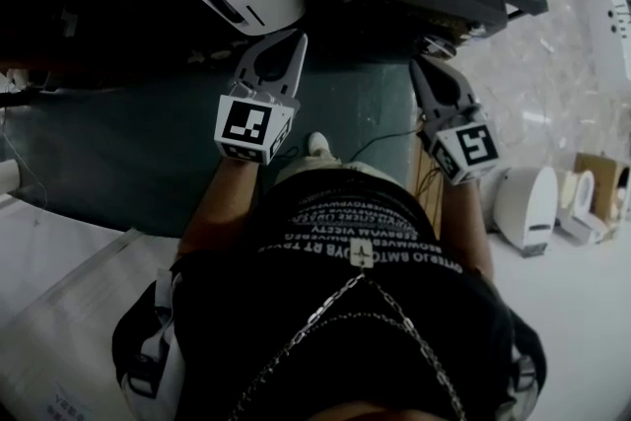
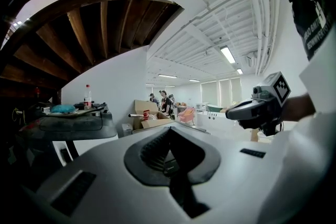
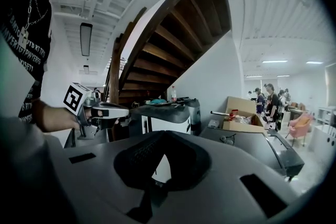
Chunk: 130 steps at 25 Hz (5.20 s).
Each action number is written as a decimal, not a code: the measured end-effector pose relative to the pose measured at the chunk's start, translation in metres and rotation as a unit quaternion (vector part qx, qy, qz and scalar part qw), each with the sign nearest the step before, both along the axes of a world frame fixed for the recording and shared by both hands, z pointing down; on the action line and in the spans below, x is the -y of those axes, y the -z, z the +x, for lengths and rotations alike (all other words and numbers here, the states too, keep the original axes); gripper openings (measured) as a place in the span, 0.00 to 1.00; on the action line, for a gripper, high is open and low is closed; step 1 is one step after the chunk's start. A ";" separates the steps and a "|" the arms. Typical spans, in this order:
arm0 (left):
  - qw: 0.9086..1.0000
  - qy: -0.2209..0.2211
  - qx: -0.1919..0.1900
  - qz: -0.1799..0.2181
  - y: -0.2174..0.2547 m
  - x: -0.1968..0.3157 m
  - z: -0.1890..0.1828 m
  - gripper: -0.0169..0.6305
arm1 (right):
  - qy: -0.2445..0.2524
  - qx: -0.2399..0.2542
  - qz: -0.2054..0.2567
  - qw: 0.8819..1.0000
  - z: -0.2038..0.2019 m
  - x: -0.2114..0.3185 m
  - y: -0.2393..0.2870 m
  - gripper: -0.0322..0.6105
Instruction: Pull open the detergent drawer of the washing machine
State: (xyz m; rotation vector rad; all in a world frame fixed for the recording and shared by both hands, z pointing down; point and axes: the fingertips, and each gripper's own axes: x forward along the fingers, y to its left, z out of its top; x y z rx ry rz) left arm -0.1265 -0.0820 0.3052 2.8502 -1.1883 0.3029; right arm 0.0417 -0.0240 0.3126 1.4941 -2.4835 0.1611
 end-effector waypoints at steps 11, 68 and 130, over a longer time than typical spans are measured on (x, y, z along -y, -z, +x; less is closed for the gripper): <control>0.999 -0.041 -0.004 -0.009 -0.012 0.013 -0.016 0.03 | -0.029 -0.025 -0.003 0.999 -0.018 0.000 0.002 0.05; 0.999 0.036 0.016 -0.033 -0.013 0.066 0.106 0.03 | 0.033 0.066 -0.009 0.997 0.117 0.083 0.005 0.05; 0.978 -0.007 0.098 -0.182 -0.246 0.196 0.092 0.03 | -0.028 0.061 -0.223 0.973 0.122 0.199 -0.256 0.05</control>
